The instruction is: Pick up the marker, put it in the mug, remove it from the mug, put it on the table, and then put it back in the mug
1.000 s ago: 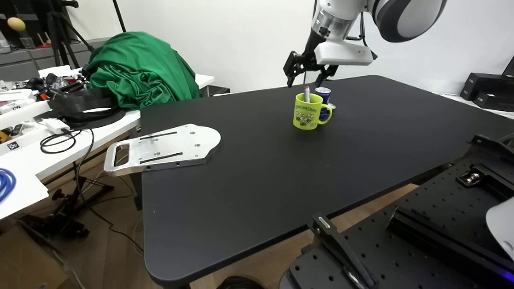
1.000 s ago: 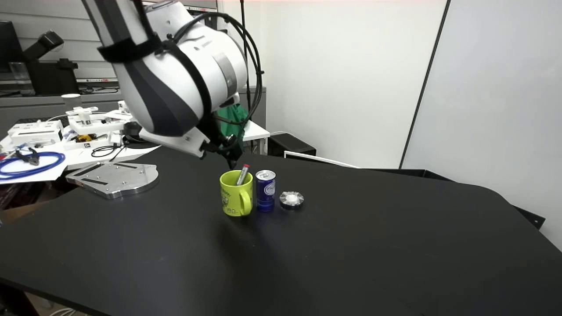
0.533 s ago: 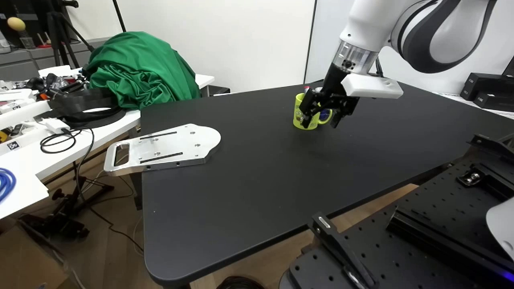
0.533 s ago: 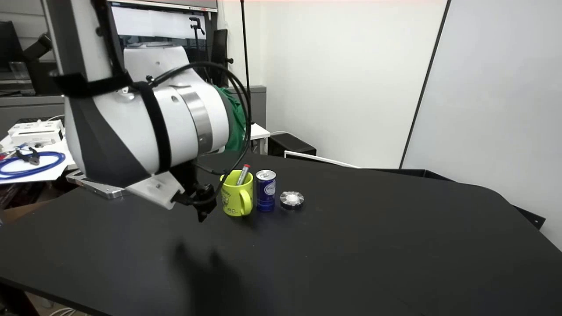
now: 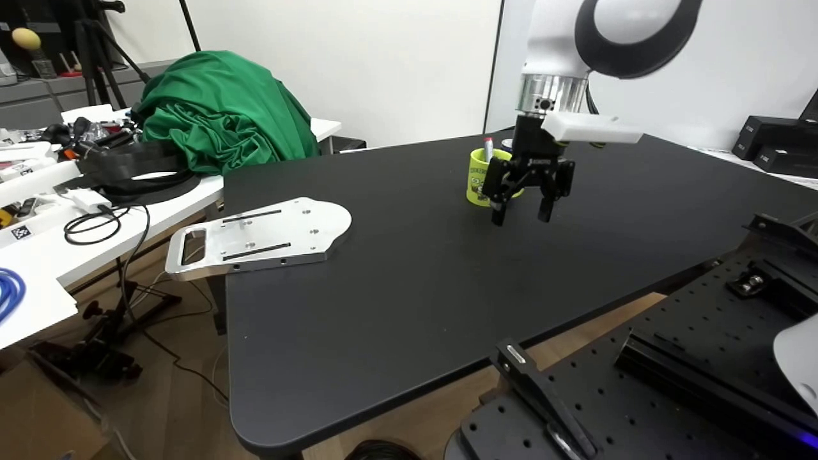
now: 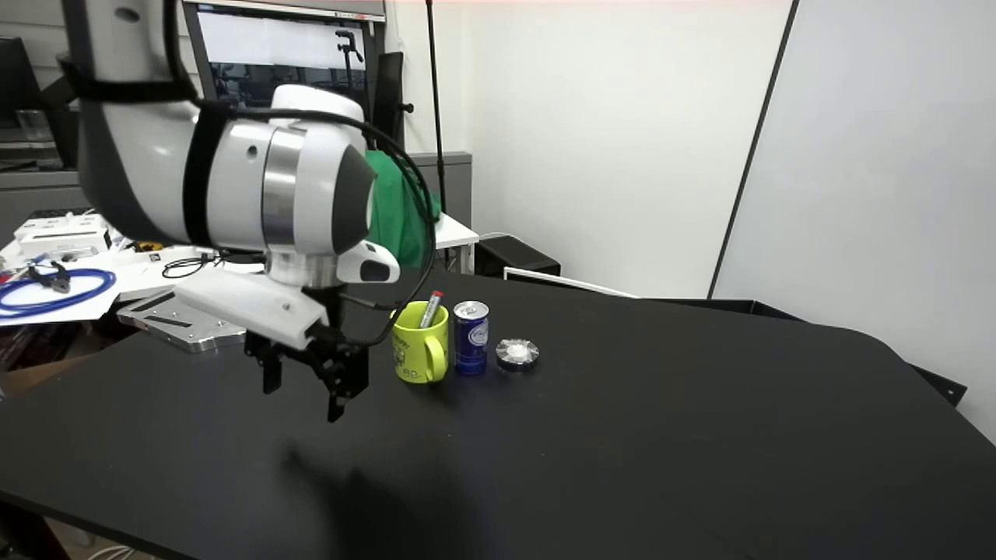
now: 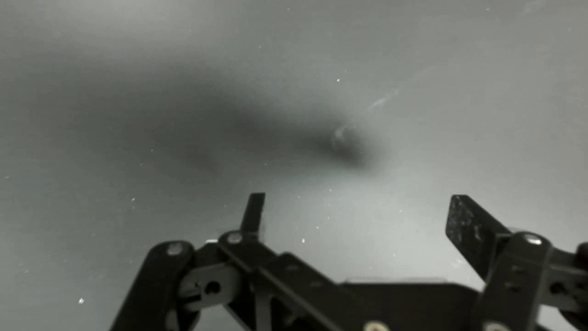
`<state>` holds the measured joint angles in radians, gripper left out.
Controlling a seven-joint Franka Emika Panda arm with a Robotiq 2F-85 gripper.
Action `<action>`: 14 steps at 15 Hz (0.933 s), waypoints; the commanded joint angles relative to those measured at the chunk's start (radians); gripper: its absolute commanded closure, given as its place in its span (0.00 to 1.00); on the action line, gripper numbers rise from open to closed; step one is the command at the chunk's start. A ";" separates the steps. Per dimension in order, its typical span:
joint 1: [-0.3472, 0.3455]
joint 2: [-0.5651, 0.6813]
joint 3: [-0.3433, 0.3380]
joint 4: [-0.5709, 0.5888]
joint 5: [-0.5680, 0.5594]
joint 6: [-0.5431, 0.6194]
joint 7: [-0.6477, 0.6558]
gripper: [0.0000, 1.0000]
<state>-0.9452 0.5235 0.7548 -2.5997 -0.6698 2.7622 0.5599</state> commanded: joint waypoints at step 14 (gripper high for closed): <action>0.241 -0.343 -0.216 0.713 0.569 -0.953 -0.589 0.00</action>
<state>-0.8679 0.1223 0.7345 -2.0170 -0.0791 1.8999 -0.0098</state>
